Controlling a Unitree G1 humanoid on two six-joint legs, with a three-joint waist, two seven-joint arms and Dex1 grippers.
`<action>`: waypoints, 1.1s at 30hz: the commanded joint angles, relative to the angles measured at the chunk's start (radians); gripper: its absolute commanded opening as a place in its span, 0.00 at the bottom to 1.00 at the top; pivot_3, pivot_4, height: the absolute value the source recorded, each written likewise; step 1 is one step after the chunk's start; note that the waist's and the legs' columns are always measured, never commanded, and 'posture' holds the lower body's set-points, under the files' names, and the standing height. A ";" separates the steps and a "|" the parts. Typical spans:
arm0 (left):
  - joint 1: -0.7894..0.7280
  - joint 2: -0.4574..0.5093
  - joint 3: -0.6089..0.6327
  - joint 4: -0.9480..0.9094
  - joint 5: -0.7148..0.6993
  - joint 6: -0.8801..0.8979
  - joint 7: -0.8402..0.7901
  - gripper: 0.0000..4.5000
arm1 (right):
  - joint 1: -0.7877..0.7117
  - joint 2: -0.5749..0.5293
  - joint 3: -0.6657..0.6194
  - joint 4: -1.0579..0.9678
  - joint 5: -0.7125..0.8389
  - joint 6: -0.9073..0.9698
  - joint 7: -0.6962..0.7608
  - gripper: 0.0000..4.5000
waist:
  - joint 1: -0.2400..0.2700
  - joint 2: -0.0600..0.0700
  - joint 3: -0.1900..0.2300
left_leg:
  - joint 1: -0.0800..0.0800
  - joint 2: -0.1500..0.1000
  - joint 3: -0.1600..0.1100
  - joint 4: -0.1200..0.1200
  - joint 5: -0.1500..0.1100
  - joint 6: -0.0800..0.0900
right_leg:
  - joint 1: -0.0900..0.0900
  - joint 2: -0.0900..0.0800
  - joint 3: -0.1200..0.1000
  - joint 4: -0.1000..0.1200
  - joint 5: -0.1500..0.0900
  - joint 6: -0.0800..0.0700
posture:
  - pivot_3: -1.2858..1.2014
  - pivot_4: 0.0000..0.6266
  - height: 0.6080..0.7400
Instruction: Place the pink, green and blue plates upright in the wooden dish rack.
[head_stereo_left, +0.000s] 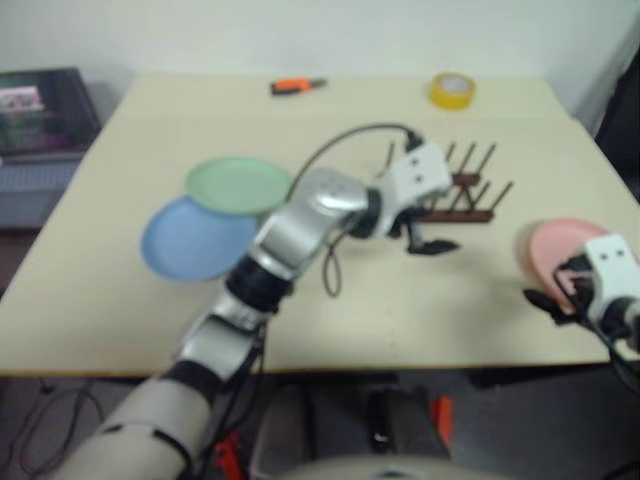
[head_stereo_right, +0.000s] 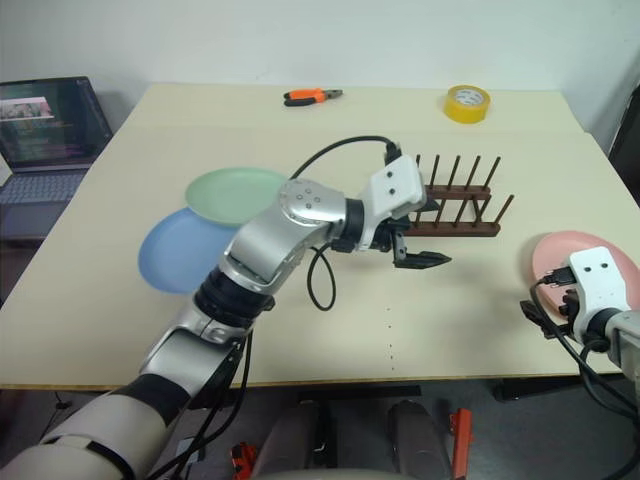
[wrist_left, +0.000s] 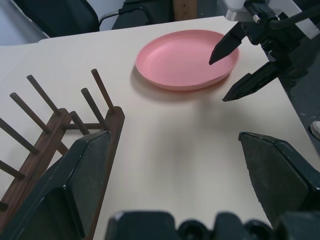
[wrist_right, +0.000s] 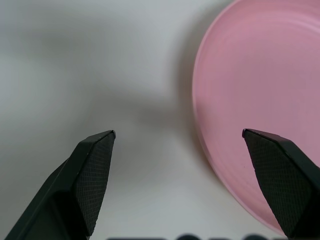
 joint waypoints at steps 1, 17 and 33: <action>-0.015 -0.005 0.005 -0.039 0.006 -0.006 0.004 1.00 | 0.001 -0.008 0.013 0.026 -0.021 -0.069 -0.012 0.99 | 0.000 0.000 0.000 | 0.000 0.000 0.000 0.000 0.000 0.000 | 0.000 0.000 0.000 0.000 0.000 0.000 | 0.52 0.24 1.00; -0.001 0.002 -0.002 -0.054 0.029 0.007 0.010 1.00 | 0.027 -0.005 0.107 0.179 -0.115 -0.315 -0.025 0.99 | 0.000 0.000 0.000 | 0.000 0.000 0.000 0.000 0.000 0.000 | 0.000 0.000 0.000 0.000 0.000 0.000 | 0.52 0.24 1.00; -0.018 0.020 0.020 -0.032 0.029 0.004 0.010 1.00 | 0.008 -0.014 0.120 0.189 -0.136 -0.351 -0.028 0.01 | 0.001 0.000 0.000 | 0.001 0.000 0.000 0.002 0.000 0.000 | 0.001 0.001 0.000 0.001 0.001 0.001 | 0.52 0.24 1.00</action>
